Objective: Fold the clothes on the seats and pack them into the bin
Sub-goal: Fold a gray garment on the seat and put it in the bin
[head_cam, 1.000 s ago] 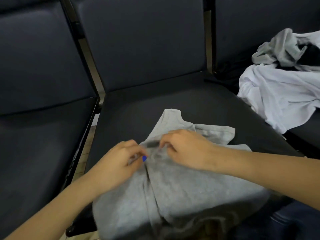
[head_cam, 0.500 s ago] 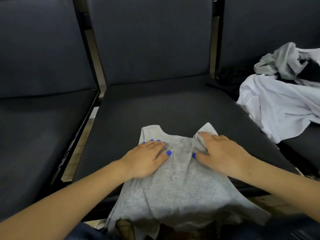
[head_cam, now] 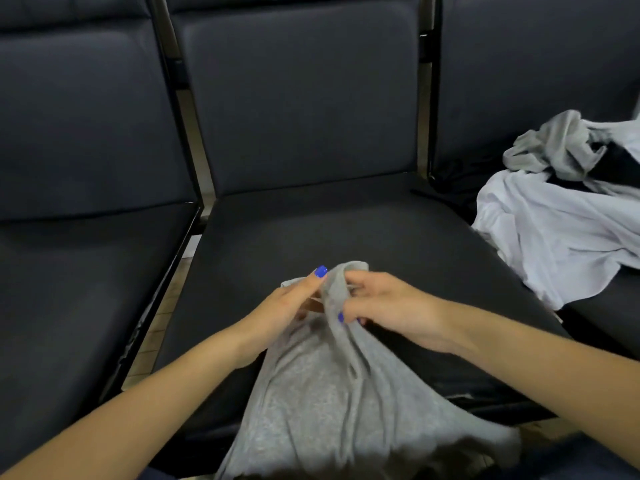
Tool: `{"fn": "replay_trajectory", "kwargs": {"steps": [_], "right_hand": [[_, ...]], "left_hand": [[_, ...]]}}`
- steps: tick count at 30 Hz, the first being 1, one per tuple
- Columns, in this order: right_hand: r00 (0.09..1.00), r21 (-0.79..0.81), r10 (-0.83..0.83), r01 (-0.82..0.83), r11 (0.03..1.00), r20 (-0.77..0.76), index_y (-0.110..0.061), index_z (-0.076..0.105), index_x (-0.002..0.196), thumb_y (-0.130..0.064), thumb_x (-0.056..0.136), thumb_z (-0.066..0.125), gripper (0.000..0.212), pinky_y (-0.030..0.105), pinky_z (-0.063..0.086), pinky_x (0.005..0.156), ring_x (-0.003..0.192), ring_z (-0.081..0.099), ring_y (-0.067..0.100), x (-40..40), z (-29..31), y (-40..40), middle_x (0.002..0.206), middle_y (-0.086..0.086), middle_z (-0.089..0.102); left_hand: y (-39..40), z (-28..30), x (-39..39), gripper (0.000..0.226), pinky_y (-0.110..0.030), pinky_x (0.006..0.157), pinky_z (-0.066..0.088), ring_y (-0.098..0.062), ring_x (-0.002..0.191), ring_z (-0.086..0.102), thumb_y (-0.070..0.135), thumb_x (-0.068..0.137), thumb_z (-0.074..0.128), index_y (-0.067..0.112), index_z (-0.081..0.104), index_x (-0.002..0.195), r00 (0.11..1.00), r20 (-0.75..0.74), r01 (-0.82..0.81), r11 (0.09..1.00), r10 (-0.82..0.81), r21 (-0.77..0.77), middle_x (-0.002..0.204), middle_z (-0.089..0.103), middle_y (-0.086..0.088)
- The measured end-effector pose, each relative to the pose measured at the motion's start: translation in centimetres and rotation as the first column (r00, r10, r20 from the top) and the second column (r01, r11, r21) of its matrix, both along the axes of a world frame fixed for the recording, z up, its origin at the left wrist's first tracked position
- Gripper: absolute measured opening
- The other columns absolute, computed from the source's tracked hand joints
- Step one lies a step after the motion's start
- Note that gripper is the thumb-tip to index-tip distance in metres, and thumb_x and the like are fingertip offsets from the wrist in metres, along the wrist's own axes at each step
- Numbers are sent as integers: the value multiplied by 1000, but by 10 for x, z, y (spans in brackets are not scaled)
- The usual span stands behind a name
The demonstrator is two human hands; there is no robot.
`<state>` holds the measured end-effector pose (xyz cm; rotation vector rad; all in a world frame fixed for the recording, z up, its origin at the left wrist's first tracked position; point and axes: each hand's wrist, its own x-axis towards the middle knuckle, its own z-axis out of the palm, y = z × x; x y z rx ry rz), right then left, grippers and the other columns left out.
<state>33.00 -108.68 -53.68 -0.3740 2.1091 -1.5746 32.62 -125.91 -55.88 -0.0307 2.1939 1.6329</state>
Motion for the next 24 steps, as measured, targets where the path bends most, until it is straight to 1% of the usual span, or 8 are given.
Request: {"fn": "replay_trajectory", "kwargs": {"steps": [5,8,10,12,15,18,21,24], "right_hand": [[962,177,260,-243,954,-78,-13,41,140,-11,83,60,60,22,48,73,70,57,1,1,-15,-35,85,2,66],[963,69,178,-167,983,-203,-25,70,107,-10,80,59,33,28,51,90,85,65,9,-3,-14,-45,91,4,72],[949,-28,-85,81,996,-304,-30,70,78,-2,79,57,31,27,52,79,76,65,11,-16,-8,-46,76,-3,69],[898,-24,-248,257,966,-363,-26,65,83,5,81,48,36,28,50,78,74,58,10,-34,-6,-38,87,-2,59],[904,380,57,121,917,-424,-25,54,127,9,85,43,55,31,44,95,99,53,15,-57,-21,-14,126,2,42],[872,703,371,-45,710,-319,-39,34,144,3,89,41,70,43,27,113,138,27,31,-65,-45,-8,154,4,19],[822,772,484,-89,630,-301,-39,43,139,-5,92,42,59,43,28,109,133,33,27,-73,-52,-18,147,2,33],[842,646,427,-128,752,-329,-29,63,121,-17,92,53,32,41,41,102,115,50,19,-78,-45,-21,120,-4,55]], "left_hand": [[-7,11,3,32,-36,87,52,-27,93,69,25,92,52,4,69,109,972,208,-156,962,110,224,99,72,-16],[-17,5,1,27,-25,55,57,-22,68,69,10,96,45,-3,65,107,916,288,-360,888,279,285,83,71,-16],[-21,3,-2,30,-27,51,57,-23,65,70,16,101,41,-2,63,109,865,319,-479,826,387,297,80,72,-16],[-24,2,-4,31,-31,55,57,-24,68,72,23,102,40,2,62,107,834,326,-538,784,445,308,81,74,-16],[-24,3,-5,29,-35,61,55,-24,73,72,27,101,43,5,63,105,809,329,-580,752,487,312,82,74,-13],[-23,1,-4,30,-35,60,55,-24,67,72,28,101,43,5,62,102,806,329,-583,757,493,295,76,74,-13],[-20,4,-4,30,-36,57,53,-27,68,70,29,101,44,5,62,100,782,359,-609,745,509,271,77,72,-15],[-19,6,-4,28,-38,61,50,-29,76,65,31,100,46,7,61,99,759,383,-634,729,526,256,87,67,-17]]}}
